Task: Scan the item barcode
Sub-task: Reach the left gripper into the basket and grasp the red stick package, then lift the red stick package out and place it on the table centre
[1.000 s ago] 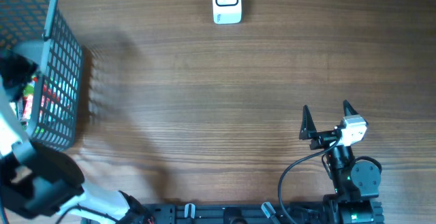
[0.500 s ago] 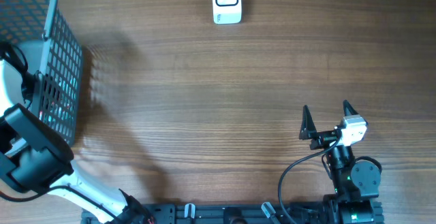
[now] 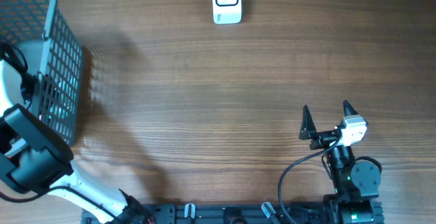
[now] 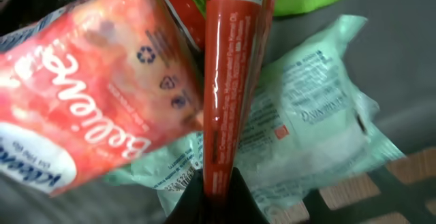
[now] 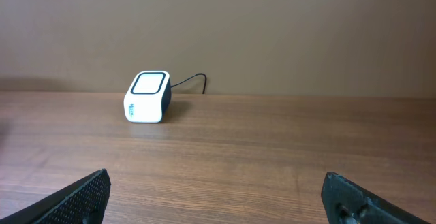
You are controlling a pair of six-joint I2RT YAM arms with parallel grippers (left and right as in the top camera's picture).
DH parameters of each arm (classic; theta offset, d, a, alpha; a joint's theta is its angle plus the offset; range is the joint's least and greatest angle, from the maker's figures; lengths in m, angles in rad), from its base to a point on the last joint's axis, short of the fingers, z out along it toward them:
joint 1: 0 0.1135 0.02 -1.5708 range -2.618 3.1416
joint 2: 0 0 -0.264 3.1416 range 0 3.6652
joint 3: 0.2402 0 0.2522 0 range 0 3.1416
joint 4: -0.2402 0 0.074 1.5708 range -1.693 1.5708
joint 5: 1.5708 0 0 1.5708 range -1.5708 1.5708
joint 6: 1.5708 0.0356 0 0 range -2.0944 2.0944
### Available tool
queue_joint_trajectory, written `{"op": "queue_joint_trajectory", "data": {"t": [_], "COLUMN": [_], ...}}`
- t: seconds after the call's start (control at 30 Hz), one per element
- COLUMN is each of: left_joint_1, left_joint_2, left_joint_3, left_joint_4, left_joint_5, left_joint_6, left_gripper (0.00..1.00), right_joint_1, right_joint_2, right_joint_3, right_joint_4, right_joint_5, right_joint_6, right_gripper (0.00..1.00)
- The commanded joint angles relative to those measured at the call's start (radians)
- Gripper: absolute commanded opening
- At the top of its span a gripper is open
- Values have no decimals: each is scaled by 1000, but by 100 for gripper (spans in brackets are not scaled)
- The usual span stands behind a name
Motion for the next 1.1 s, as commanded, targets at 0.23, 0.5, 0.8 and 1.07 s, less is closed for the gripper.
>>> {"op": "queue_joint_trajectory", "data": {"t": [0.23,0.5,0.8,1.07], "left_joint_1": [2,1,-69,-473], "left_joint_2": [-336,-562,-624,-590], "left_joint_3": [145,148,148,54], "left_joint_4": [-10,32,-14,-127], "left_joint_5": [32,48,714,672], "left_joint_6": [-6,-64,23,202], "left_gripper": [4,4,4,4], "right_joint_1": [-4,-4,-4,-4], "right_joint_2": [-1,-1,-1,-1], "right_joint_3": [-1,-1,-1,-1], "right_joint_4": [3,3,3,3], "right_joint_5": [6,6,6,6], "right_joint_6": [-10,-10,-10,-9], "right_gripper": [100,100,100,100]}}
